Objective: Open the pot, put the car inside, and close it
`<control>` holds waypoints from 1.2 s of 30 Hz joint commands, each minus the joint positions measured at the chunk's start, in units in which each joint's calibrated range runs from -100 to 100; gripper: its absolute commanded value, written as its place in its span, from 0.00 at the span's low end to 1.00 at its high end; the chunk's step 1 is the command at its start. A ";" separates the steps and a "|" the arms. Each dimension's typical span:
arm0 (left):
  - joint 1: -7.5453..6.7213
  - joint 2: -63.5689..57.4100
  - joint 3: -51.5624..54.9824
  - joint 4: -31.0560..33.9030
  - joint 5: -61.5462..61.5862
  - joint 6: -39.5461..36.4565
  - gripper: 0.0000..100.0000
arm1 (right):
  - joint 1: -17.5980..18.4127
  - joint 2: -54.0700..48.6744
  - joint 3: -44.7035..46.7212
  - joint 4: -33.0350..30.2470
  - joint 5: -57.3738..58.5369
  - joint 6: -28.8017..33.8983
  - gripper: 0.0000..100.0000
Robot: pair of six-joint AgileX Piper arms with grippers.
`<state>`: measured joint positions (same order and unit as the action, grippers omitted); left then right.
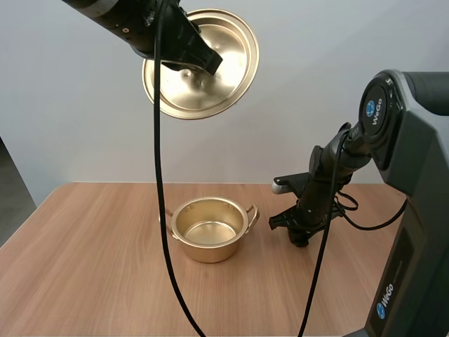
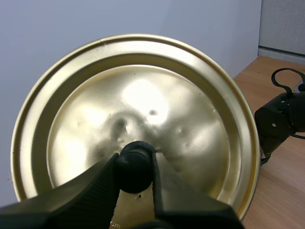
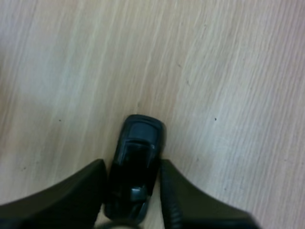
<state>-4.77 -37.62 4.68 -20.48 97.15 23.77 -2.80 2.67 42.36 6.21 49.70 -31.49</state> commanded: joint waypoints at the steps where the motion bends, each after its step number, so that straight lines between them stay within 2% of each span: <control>1: 0.02 0.02 -0.01 -0.07 -0.04 -0.03 0.00 | -0.04 0.02 0.04 0.09 0.00 0.03 0.19; 4: 0.02 0.02 -0.01 -0.07 -0.39 -0.02 0.00 | -0.04 0.02 0.04 0.09 -0.20 0.03 0.00; 14: 0.02 -0.99 -0.96 0.03 -2.38 -0.02 0.00 | -0.04 -2.74 -0.89 -0.59 0.30 -0.17 0.00; 22: 0.02 -1.26 -10.69 0.14 0.78 -3.06 0.00 | -0.04 -15.80 -15.10 -0.47 18.61 -1.44 0.00; 28: 0.02 -1.26 -19.33 0.14 2.85 -4.74 0.00 | 0.11 -19.40 -23.94 7.22 35.90 -8.74 0.00; 33: 0.02 -1.26 -24.87 0.14 2.85 -5.67 0.00 | 3.36 -19.04 -24.96 10.53 39.26 -11.02 0.00; 36: 0.02 -1.26 -27.70 0.14 2.85 -6.57 0.00 | 7.49 -18.10 -24.96 10.63 39.10 -11.02 0.00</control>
<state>-4.77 -38.87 -21.67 -20.28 100.00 17.27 1.89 -15.91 17.49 16.81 89.02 -42.45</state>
